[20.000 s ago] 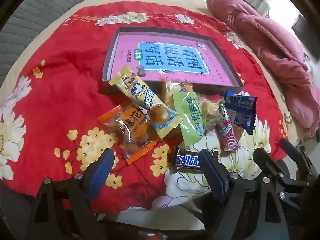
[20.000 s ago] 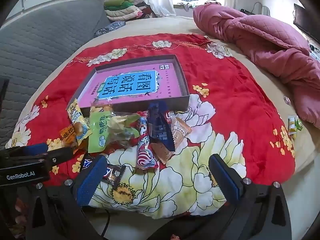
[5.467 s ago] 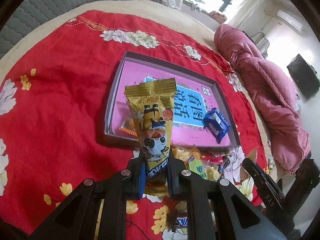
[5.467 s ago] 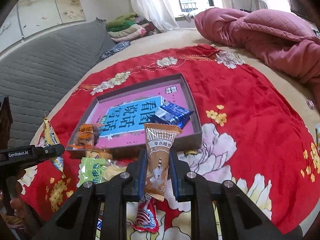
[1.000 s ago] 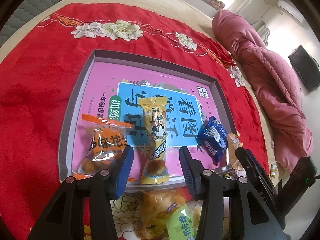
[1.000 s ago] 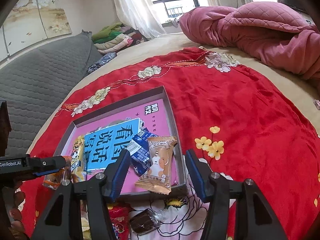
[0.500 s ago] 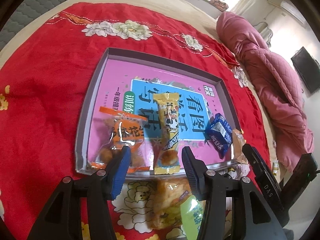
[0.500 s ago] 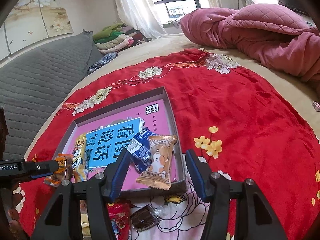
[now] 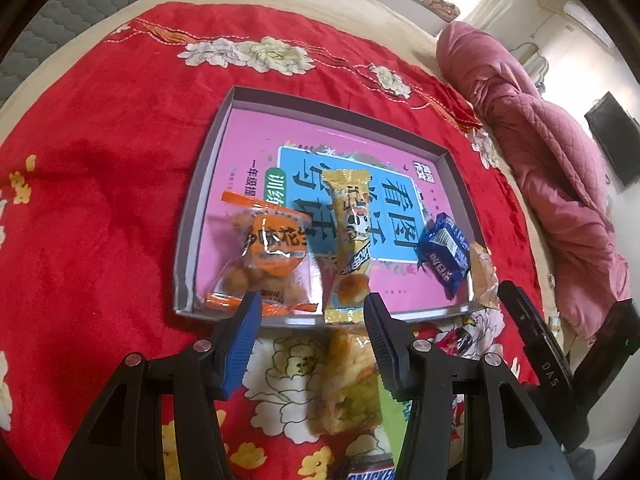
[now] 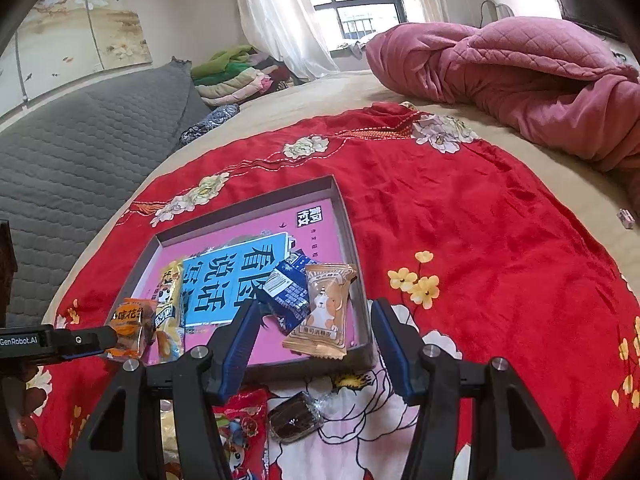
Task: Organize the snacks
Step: 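Move both open tools back over the snack pile in front of the box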
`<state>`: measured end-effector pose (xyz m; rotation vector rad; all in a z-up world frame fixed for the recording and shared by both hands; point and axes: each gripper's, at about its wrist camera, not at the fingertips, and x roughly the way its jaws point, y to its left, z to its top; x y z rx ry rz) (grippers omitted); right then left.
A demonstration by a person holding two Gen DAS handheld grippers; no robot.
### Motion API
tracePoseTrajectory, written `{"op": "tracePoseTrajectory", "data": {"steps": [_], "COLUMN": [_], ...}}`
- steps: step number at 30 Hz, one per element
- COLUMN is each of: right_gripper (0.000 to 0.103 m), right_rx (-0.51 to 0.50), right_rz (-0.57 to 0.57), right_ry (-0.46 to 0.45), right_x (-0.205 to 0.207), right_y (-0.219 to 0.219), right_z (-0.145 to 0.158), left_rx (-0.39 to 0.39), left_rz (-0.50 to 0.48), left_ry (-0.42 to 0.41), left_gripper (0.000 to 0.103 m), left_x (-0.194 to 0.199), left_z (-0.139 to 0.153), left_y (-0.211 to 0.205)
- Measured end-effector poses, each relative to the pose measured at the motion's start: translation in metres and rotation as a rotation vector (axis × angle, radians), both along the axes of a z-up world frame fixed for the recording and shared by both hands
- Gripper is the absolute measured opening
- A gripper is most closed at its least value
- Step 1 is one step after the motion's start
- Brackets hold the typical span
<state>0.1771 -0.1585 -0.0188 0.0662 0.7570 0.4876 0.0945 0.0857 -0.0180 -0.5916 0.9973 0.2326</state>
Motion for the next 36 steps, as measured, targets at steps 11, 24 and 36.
{"op": "tracePoseTrajectory", "data": {"steps": [11, 24, 36], "right_gripper": [0.057, 0.057, 0.057], "right_rx": [0.001, -0.004, -0.031], "right_rz": [-0.003, 0.003, 0.001], "right_ry": [0.003, -0.004, 0.041], "right_x": [-0.012, -0.029, -0.038], "right_y": [-0.003, -0.003, -0.006], "right_z": [0.006, 0.015, 0.011], "left_rx": [0.013, 0.032, 0.033], "left_rz": [-0.009, -0.025, -0.056], "left_ry": [0.021, 0.055, 0.090], "left_gripper": [0.055, 0.055, 0.055], "left_x": [-0.018, -0.037, -0.043], "left_z": [-0.002, -0.011, -0.022], "left_y": [-0.001, -0.004, -0.016]}}
